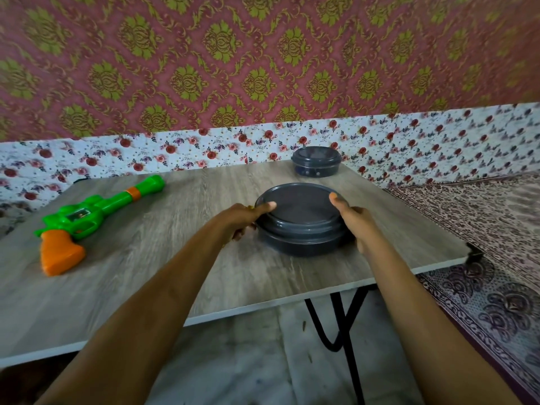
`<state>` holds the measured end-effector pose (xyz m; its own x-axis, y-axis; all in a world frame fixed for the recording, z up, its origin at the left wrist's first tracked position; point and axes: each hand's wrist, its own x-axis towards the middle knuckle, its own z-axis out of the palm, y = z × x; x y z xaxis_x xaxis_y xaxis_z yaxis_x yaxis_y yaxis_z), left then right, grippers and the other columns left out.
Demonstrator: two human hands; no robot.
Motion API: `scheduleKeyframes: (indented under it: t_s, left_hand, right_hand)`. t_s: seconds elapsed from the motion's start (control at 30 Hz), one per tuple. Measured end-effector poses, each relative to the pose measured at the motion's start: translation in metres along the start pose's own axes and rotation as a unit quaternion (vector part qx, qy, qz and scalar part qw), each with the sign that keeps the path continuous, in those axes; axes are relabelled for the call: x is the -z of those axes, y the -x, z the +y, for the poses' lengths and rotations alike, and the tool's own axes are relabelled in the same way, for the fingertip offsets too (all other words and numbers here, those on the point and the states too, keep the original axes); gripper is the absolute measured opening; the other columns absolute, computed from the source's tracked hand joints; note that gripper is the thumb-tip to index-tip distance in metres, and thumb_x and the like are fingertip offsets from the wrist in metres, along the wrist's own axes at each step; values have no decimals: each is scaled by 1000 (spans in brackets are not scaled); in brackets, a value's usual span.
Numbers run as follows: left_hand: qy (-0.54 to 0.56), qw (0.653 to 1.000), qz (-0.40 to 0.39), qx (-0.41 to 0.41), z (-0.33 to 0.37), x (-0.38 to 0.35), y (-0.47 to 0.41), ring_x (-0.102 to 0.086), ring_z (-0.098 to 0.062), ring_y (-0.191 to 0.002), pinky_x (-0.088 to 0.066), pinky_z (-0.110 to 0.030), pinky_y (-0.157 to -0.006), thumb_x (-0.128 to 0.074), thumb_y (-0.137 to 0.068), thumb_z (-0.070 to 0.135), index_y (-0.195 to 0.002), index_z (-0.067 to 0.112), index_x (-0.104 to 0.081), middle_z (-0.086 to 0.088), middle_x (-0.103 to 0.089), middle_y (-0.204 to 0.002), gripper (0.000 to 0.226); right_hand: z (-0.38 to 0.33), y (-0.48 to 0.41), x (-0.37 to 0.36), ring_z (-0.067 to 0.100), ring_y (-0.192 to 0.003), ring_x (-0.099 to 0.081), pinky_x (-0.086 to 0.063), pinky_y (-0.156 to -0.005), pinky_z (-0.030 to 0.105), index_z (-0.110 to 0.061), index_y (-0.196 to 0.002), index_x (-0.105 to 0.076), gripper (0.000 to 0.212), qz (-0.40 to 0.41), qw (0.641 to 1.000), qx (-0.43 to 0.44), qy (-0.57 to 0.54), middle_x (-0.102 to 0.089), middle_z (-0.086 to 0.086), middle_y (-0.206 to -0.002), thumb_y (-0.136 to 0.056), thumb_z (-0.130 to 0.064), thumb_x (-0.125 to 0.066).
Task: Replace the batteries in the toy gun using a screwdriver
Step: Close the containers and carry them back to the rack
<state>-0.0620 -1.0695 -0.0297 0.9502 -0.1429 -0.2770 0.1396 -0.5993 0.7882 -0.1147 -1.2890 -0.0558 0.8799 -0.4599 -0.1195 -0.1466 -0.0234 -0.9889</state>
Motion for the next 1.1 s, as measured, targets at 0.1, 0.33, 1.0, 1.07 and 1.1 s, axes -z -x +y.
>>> scheduleKeyframes:
  t_s: [0.1,0.33,1.0,1.07,1.1]
  left_hand:
    - [17,1000,-5,-15,-3,-1,0,-34,-11,-54,-32,-22,-49,-53,-80,67,-97,9,-56,-4,-56,-75,60]
    - [47,997,24,-57,-6,-8,-6,-42,-15,-68,-37,-28,-65,-53,-88,53,-111,4,-56,-17,-57,-84,54]
    - [310,951,4,5,-6,3,-58,-61,-29,-100,-55,-40,-71,-66,-84,36,-127,10,-48,-15,-60,-119,54]
    - [327,945,18,17,-6,18,-76,-59,-30,-98,-52,-38,-60,-66,-83,37,-130,12,-44,-15,-58,-120,57]
    - [334,942,24,20,-6,25,-85,-59,-30,-98,-51,-38,-59,-66,-83,38,-130,14,-43,-15,-57,-121,58]
  right_hand:
    - [8,6,-2,23,-108,-55,-43,-85,32,-6,-122,-54,62,-5,999,42,-2,-58,9,-122,-77,-47,-67]
    - [17,2,-5,22,-99,-61,-45,-78,30,-13,-95,-63,30,38,996,83,-14,-66,5,-101,-78,-37,-69]
    - [8,-22,-38,21,-98,-62,-51,-83,34,-12,-101,-61,39,21,997,74,-4,-66,6,-107,-75,-40,-71]
    - [4,-39,-58,21,-97,-63,-53,-86,37,-13,-100,-61,40,23,997,75,-3,-66,5,-106,-73,-41,-71]
    - [2,-46,-67,20,-97,-63,-53,-86,37,-14,-100,-62,41,21,997,77,-3,-67,4,-105,-72,-42,-71]
